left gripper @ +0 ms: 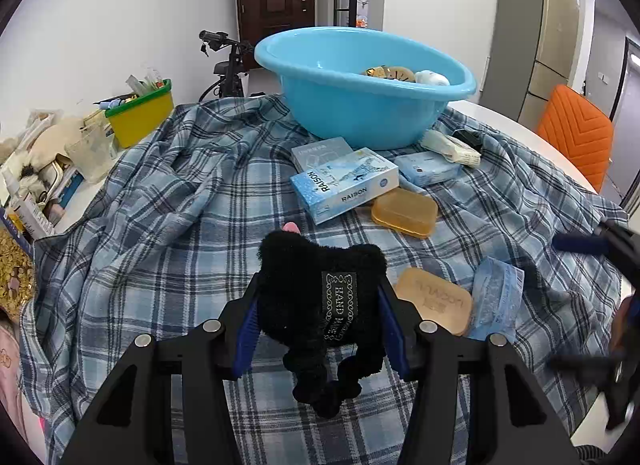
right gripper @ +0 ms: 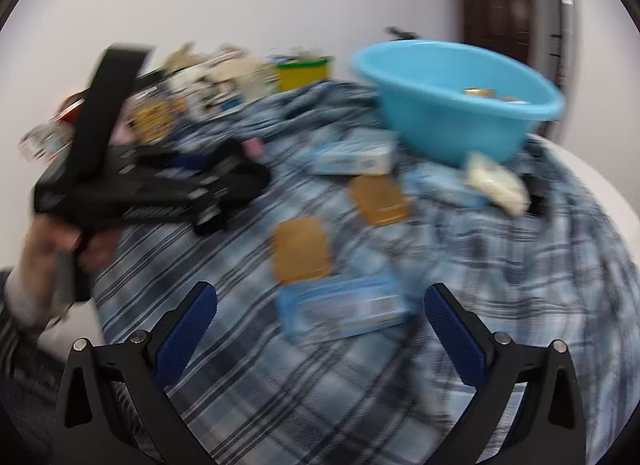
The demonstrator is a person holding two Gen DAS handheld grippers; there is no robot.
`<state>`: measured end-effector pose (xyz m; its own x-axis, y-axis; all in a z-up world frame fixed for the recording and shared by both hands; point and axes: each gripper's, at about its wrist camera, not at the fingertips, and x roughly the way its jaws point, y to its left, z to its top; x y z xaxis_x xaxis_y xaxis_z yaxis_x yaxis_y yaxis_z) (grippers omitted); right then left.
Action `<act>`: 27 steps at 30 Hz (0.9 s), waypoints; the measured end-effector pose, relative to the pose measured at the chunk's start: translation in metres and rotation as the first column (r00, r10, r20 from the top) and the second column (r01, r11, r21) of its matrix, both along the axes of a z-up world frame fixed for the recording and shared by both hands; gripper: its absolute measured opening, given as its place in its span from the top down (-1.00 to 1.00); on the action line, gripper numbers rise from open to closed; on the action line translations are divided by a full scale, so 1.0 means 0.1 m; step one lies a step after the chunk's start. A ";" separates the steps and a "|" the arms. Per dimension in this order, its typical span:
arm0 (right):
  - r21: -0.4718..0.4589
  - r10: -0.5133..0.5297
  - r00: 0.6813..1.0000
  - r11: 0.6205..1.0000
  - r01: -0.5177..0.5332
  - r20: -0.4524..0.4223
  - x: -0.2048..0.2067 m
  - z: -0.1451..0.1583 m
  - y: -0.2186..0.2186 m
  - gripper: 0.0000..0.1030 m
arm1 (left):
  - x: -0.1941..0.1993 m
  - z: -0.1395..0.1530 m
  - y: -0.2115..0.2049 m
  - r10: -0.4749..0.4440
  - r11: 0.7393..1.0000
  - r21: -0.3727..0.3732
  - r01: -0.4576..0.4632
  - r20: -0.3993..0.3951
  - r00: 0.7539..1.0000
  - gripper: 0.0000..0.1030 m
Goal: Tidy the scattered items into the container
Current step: 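Grasp the light blue soap packet with the right gripper while the left holds the glove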
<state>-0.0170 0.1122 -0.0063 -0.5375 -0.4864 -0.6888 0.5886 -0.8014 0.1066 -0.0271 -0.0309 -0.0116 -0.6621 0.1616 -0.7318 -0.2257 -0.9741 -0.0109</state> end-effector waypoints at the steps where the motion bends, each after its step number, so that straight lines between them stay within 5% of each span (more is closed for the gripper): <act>1: 0.008 0.030 1.000 1.000 -0.030 -0.002 0.01 -0.02 -0.02 -1.00 | 0.00 0.00 0.00 0.004 1.000 0.003 -0.004 -0.003 1.000 -0.06; 7: 0.000 0.133 0.990 0.991 -0.133 0.052 -0.12 -0.14 -0.04 -1.00 | 0.02 0.04 -0.02 0.008 1.000 0.015 -0.008 -0.010 1.000 -0.07; 14: 0.051 0.097 0.993 0.994 -0.101 0.069 -0.35 -0.25 -0.06 -1.00 | 0.04 0.05 0.02 -0.001 0.999 0.035 0.001 -0.002 1.000 -0.07; 19: 0.057 0.090 0.993 0.994 -0.095 0.077 -0.36 -0.29 -0.05 -0.31 | 0.03 0.04 0.06 -0.012 1.000 0.029 0.012 0.002 1.000 -0.08; 22: 0.080 0.122 0.989 0.989 -0.128 0.081 -0.30 -0.26 -0.08 -0.18 | 0.04 0.04 0.07 -0.015 0.999 0.030 0.015 0.005 1.000 -0.08; 24: 0.098 0.126 0.990 0.986 -0.131 0.056 -0.27 -0.24 -0.09 -0.20 | 0.04 0.04 0.09 -0.019 0.999 0.030 0.019 0.006 1.000 -0.08; 27: 0.104 0.139 0.987 0.984 -0.147 0.081 -0.26 -0.29 -0.10 -0.66 | 0.05 0.04 0.11 -0.024 0.999 0.029 0.024 0.006 1.000 -0.08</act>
<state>-0.0430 0.1023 -0.0355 -0.4138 -0.4744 -0.7770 0.6919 -0.7186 0.0702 -0.0224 -0.0203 -0.0076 -0.6532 0.1988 -0.7306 -0.2489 -0.9677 -0.0408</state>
